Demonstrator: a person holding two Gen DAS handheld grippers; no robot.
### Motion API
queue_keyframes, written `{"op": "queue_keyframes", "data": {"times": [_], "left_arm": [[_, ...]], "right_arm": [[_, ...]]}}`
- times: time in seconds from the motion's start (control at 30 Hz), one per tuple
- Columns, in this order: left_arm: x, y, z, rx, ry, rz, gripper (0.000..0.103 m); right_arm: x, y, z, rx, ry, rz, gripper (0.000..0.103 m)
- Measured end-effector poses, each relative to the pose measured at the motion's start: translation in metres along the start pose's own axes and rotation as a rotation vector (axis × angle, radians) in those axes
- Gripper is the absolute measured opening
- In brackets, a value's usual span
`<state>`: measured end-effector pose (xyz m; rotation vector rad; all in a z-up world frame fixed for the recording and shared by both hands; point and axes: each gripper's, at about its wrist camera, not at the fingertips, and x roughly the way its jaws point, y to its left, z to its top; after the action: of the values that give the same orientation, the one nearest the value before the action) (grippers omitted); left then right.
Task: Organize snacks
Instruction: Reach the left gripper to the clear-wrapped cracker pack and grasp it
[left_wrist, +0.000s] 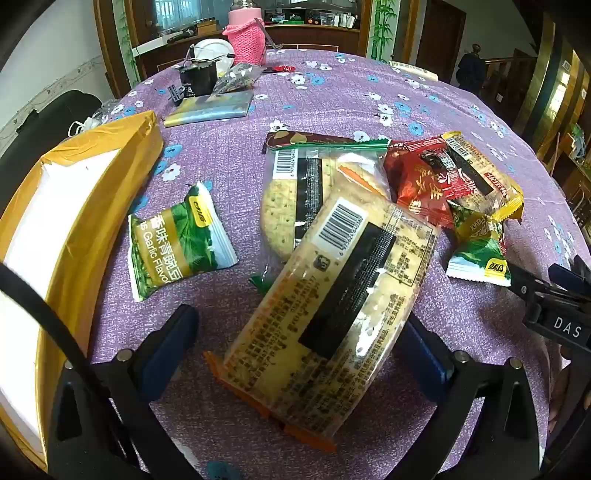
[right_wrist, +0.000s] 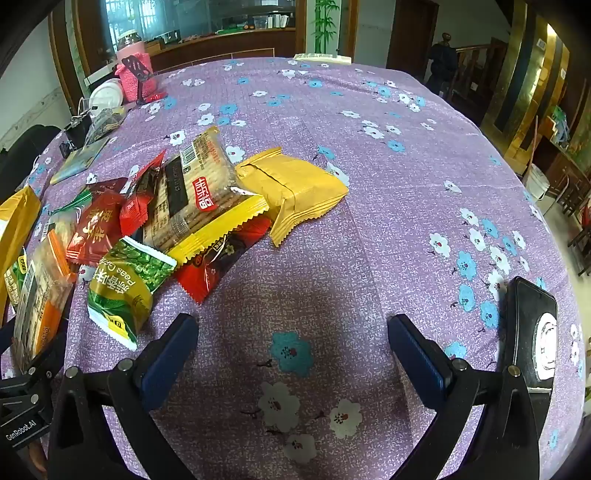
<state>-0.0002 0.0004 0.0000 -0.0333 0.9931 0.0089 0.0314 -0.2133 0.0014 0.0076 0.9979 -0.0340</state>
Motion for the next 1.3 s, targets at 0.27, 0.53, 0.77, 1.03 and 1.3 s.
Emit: {"op": "queue_keyframes", "data": {"times": [0.27, 0.53, 0.77, 1.03, 1.3], "left_arm": [[-0.002, 0.008, 0.004, -0.021, -0.003, -0.035, 0.103], [0.002, 0.01, 0.004, 0.002, 0.001, -0.058, 0.103], [-0.026, -0.002, -0.004, 0.106, -0.069, -0.021, 0.103], [-0.048, 0.005, -0.002, 0.161, -0.094, -0.006, 0.103], [-0.036, 0.007, 0.008, 0.148, -0.063, -0.01, 0.103]], "right_arm": [[0.0, 0.0, 0.0, -0.001, 0.0, 0.001, 0.103], [-0.004, -0.001, -0.001, -0.008, -0.012, 0.043, 0.103], [-0.033, -0.002, -0.01, -0.033, -0.092, 0.137, 0.102], [-0.072, -0.009, -0.01, -0.115, -0.21, 0.123, 0.102], [-0.069, -0.01, -0.01, -0.108, -0.195, 0.192, 0.102]]}}
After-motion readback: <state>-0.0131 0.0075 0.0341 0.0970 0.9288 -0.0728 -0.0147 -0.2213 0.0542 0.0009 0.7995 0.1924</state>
